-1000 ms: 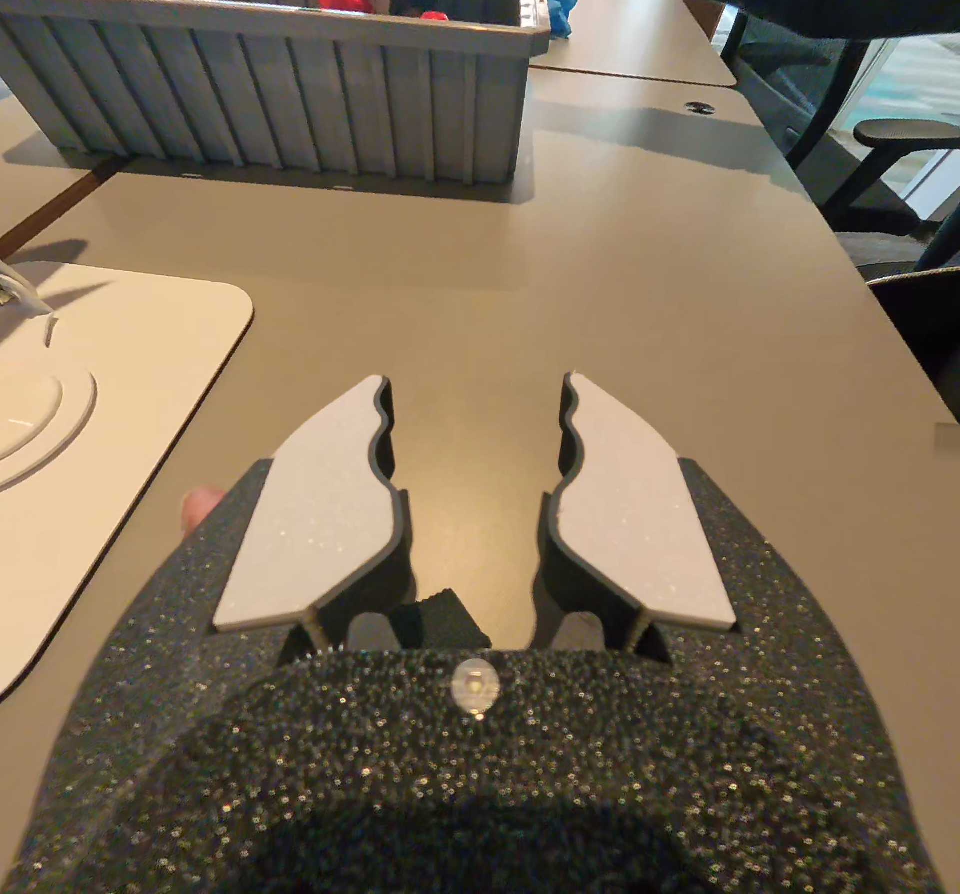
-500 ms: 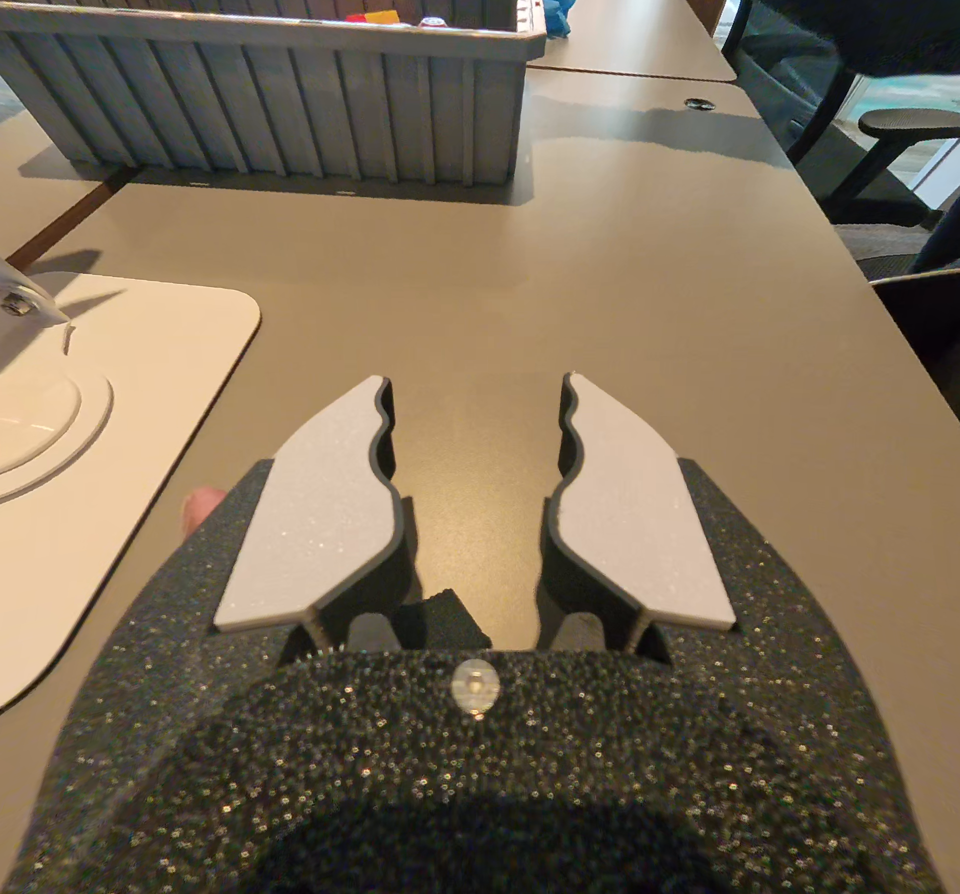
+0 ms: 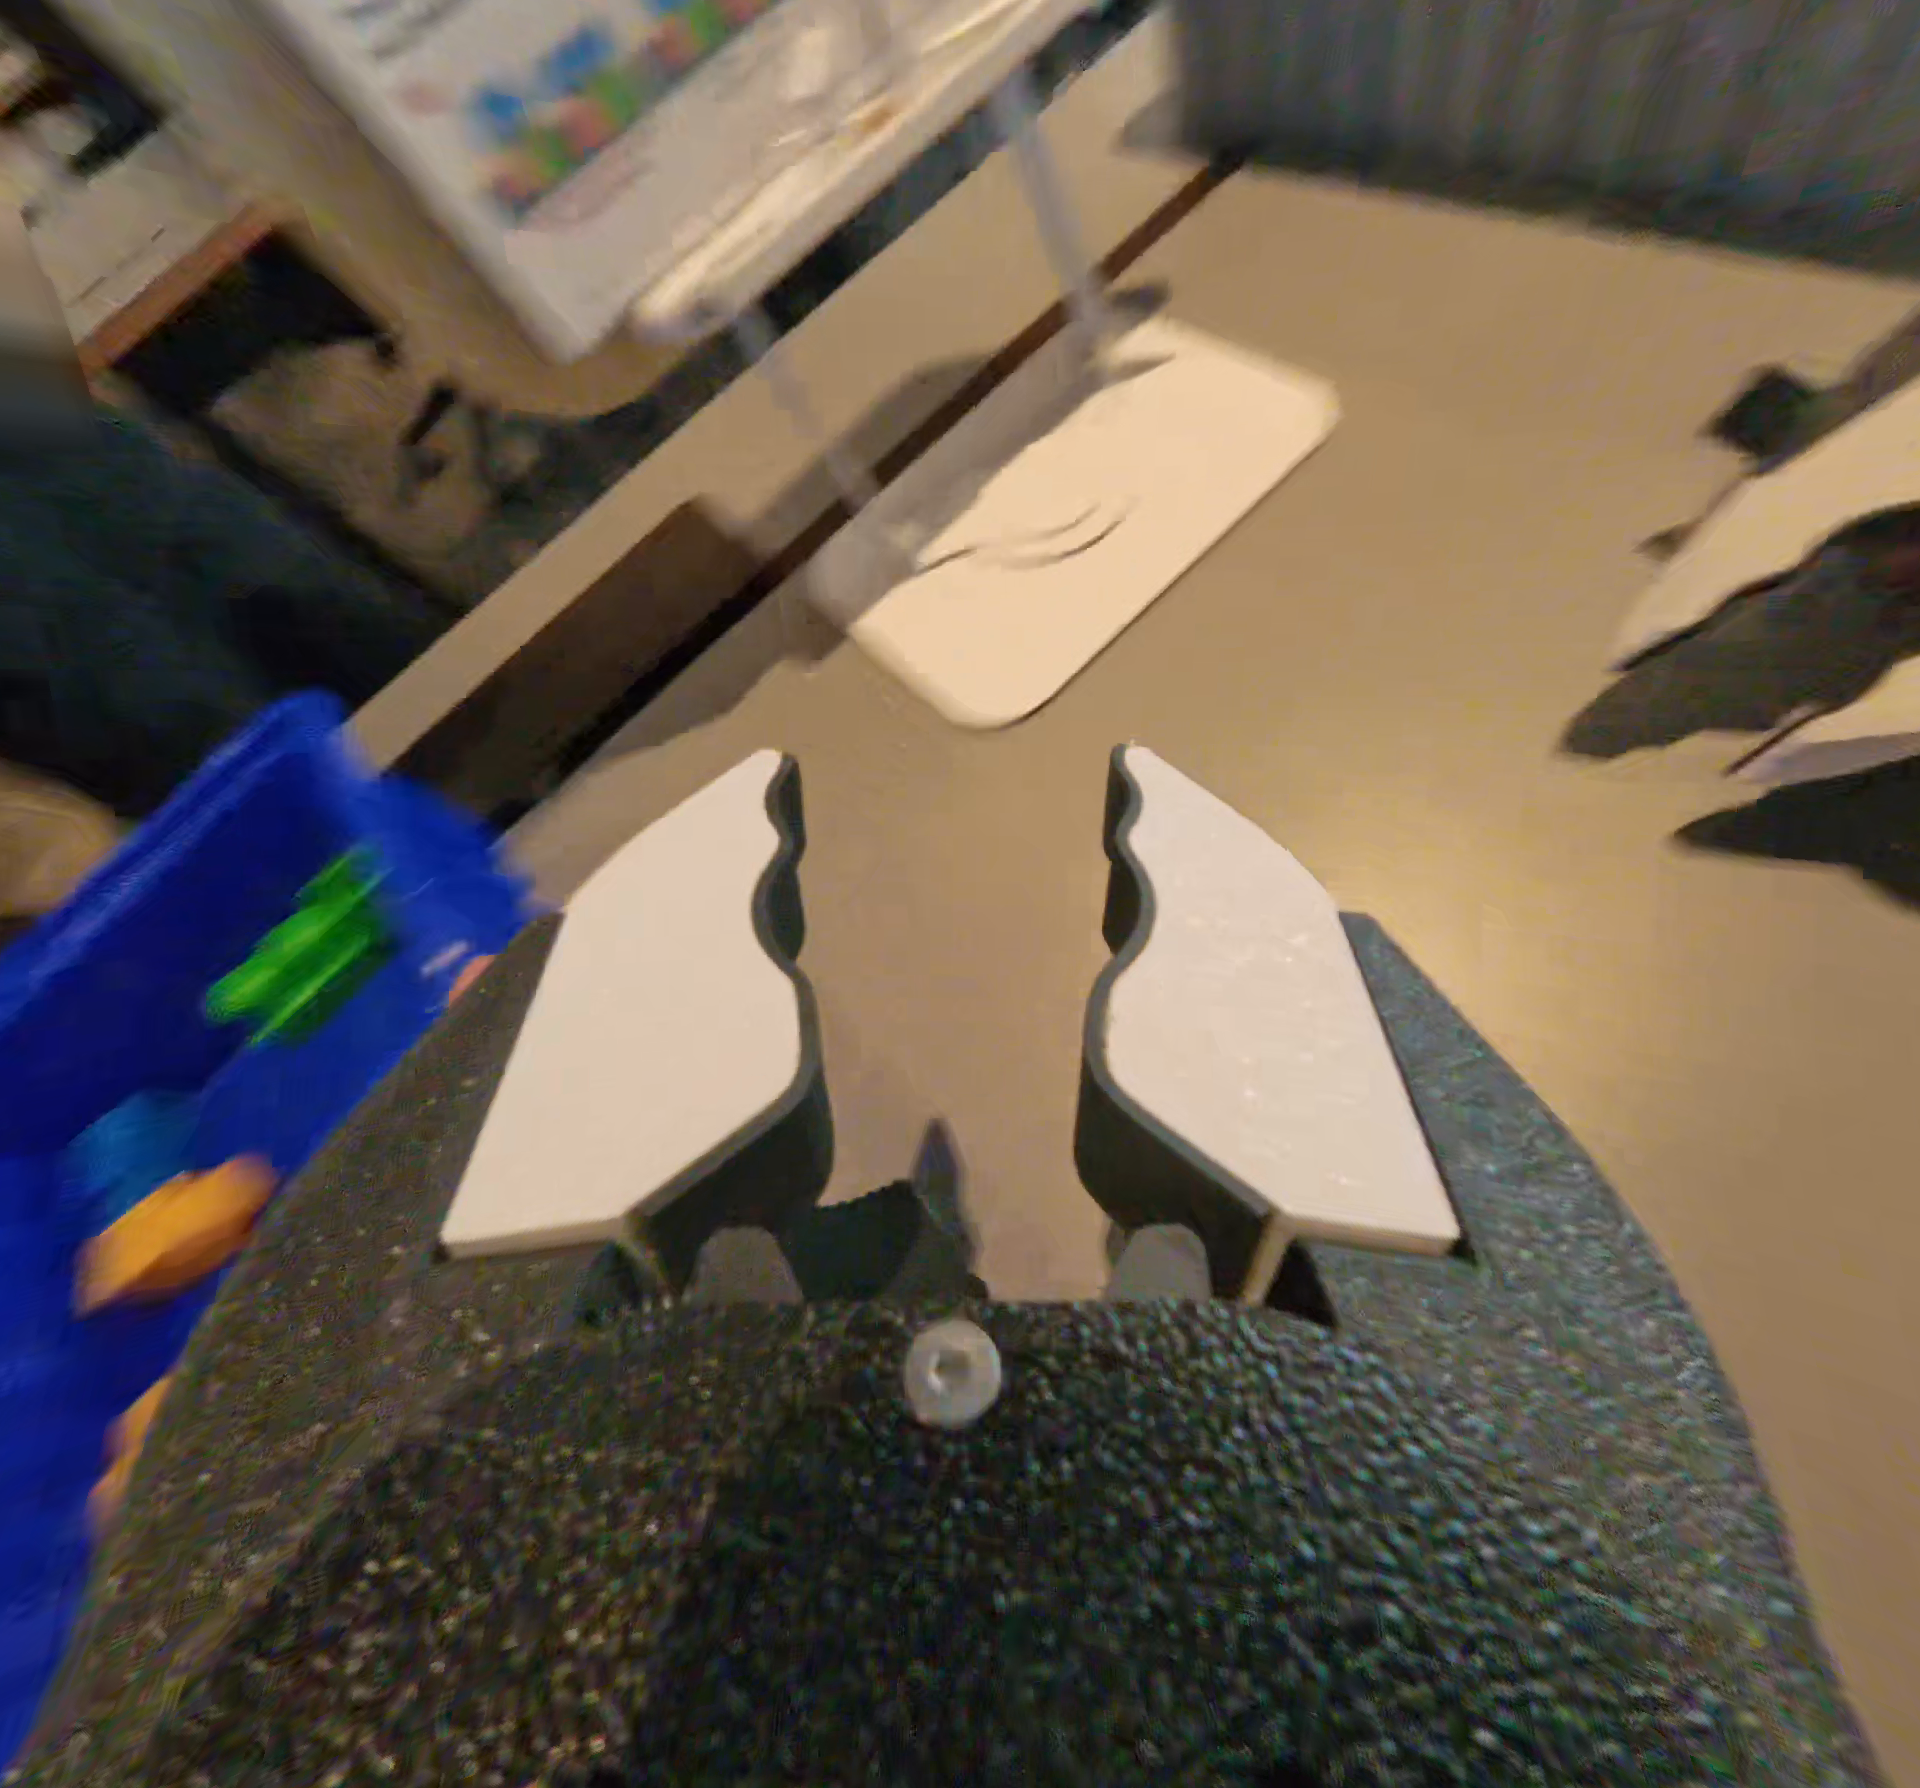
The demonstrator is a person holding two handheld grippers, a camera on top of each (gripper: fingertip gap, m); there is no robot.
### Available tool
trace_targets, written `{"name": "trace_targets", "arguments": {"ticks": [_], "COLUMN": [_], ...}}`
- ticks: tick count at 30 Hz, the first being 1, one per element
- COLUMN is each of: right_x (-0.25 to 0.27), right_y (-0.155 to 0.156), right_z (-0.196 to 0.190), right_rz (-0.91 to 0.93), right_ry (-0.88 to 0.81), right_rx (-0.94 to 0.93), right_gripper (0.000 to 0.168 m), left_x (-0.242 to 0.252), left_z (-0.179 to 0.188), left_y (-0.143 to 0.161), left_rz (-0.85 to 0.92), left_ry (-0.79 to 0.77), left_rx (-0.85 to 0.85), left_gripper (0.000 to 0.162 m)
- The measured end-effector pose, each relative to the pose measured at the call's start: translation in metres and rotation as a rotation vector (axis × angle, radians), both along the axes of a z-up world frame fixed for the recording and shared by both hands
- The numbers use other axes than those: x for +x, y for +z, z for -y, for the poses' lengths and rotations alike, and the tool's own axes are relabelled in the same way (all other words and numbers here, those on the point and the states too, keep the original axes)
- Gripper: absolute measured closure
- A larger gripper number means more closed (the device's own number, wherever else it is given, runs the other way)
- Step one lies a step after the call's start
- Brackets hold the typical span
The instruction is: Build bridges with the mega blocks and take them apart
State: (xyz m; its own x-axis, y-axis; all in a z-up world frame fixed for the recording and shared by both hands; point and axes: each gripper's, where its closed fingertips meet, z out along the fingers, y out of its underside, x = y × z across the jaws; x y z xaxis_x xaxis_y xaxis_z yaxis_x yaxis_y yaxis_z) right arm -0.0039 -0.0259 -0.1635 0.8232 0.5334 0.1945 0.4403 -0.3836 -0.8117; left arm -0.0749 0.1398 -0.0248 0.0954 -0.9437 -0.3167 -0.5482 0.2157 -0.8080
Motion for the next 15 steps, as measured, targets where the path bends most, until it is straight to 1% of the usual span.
{"name": "trace_targets", "arguments": {"ticks": [2, 4, 5, 7, 9, 10, 12, 15], "right_x": [-0.003, -0.006, -0.006, -0.006, -0.006, -0.006, -0.007, -0.008], "right_y": [-0.005, -0.003, -0.004, -0.002, -0.003, -0.003, -0.002, -0.004], "right_z": [0.0, 0.002, 0.003, 0.003, 0.004, 0.005, 0.006, 0.006], "right_rz": [0.032, 0.028, 0.023, 0.012, 0.017, 0.023, 0.035, 0.053], "right_ry": [0.023, 0.041, 0.044, 0.045, 0.049, 0.05, 0.056, 0.065], "right_rx": [-0.004, 0.01, 0.005, 0.009, 0.01, 0.013, 0.024, 0.02], "right_gripper": [0.132, 0.135, 0.135, 0.135, 0.135, 0.135, 0.136, 0.139], "left_x": [-0.048, -0.093, -0.11, -0.134, -0.156, -0.165, -0.174, -0.169], "left_z": [-0.038, -0.086, -0.11, -0.153, -0.195, -0.212, -0.245, -0.277], "left_y": [0.025, 0.03, 0.025, -0.005, -0.047, -0.068, -0.098, -0.123], "left_rz": [-0.136, -0.347, -0.442, -0.621, -0.808, -0.863, -0.884, -0.799], "left_ry": [0.117, 0.225, 0.26, 0.296, 0.325, 0.354, 0.452, 0.546], "left_rx": [0.046, 0.063, 0.042, -0.092, -0.182, -0.231, -0.3, -0.377], "left_gripper": [0.108, 0.106, 0.107, 0.108, 0.109, 0.109, 0.108, 0.108]}}
